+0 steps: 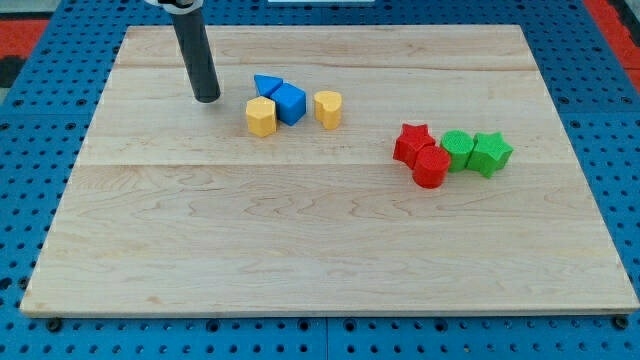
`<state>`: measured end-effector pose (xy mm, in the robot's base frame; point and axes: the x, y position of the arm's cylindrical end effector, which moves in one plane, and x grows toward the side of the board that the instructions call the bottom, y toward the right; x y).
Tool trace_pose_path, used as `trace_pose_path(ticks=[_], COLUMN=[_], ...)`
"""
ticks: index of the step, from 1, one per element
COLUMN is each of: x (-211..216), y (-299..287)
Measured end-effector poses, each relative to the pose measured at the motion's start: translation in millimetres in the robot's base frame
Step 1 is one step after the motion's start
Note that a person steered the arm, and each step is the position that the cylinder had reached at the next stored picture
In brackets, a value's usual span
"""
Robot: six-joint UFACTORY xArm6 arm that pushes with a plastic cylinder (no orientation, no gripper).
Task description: Move the red blocks slightly towards down along with the green blocks
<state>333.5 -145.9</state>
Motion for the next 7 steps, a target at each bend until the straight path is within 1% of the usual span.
trace_pose_path(ticks=[1,2,3,4,5,6,7], x=[6.8,65.6,99.8,86.4,72.2,58.5,61.6], y=[1.1,16.4,53.1,107.7,120.6,240.3,273.3])
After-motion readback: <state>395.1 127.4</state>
